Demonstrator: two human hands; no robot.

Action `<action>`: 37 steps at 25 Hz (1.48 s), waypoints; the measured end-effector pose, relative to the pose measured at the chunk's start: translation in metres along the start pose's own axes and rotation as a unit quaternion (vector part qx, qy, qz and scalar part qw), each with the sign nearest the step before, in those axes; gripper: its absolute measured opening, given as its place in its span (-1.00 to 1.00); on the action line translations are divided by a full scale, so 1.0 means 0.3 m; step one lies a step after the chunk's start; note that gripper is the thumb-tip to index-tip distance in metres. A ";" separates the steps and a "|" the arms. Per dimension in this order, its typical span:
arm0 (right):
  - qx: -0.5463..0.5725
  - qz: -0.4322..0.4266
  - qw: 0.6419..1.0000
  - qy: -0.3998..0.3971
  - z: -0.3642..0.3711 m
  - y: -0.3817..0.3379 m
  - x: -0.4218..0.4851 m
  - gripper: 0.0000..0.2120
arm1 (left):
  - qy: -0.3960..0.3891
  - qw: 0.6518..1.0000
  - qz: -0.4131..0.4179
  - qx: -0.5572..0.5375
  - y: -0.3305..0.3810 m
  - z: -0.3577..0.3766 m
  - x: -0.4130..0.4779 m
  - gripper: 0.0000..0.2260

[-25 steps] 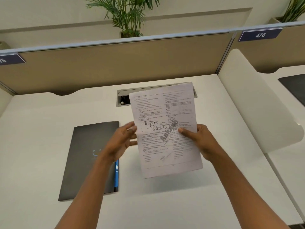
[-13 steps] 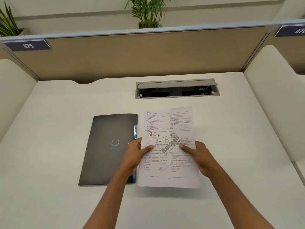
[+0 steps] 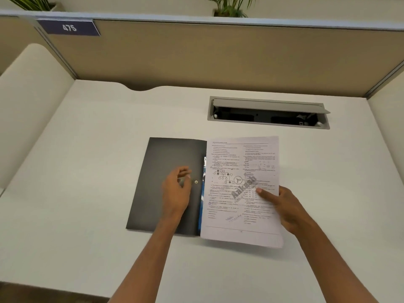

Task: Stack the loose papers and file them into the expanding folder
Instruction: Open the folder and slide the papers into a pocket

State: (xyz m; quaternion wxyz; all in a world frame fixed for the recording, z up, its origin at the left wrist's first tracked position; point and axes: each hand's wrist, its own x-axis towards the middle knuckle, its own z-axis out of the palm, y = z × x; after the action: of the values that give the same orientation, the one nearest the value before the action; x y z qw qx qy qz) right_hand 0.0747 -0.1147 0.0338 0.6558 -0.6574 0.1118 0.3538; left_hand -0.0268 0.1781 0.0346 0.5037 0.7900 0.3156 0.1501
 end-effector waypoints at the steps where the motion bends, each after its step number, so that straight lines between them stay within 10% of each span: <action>1: -0.002 0.004 1.000 0.004 -0.007 0.004 0.001 -0.62 | 0.009 0.999 0.012 0.048 -0.026 -0.001 0.006 -0.74; 6: 0.009 0.015 1.000 0.022 -0.035 0.026 -0.010 -0.56 | -0.079 0.920 -0.050 0.381 -0.113 0.052 0.002 -0.13; 12: 0.007 0.018 0.999 0.030 -0.030 0.038 -0.032 -0.52 | -0.109 0.903 -0.094 0.404 -0.141 0.087 -0.004 0.11; 19: 0.011 0.018 0.999 0.040 -0.013 0.031 -0.050 -0.50 | -0.166 0.892 -0.093 0.410 -0.077 0.066 0.005 -0.05; 27: 0.023 0.000 0.999 0.042 0.007 -0.034 -0.095 -0.52 | -0.133 0.939 0.016 0.317 0.069 -0.018 -0.016 -0.81; 33: 0.022 -0.034 0.998 0.055 0.023 -0.147 -0.153 -0.70 | -0.105 0.934 0.076 0.332 0.205 -0.093 -0.015 -0.53; 37: 0.014 -0.068 0.996 0.048 0.046 -0.259 -0.216 -0.68 | -0.075 0.956 0.063 0.275 0.269 -0.134 -0.008 -0.74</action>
State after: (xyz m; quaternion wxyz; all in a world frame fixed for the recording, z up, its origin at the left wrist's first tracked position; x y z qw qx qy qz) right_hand 0.0708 -0.1134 0.1358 0.6813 -0.6704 0.1033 0.2751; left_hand -0.0231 0.1811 0.1246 0.2782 0.9255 0.2555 0.0293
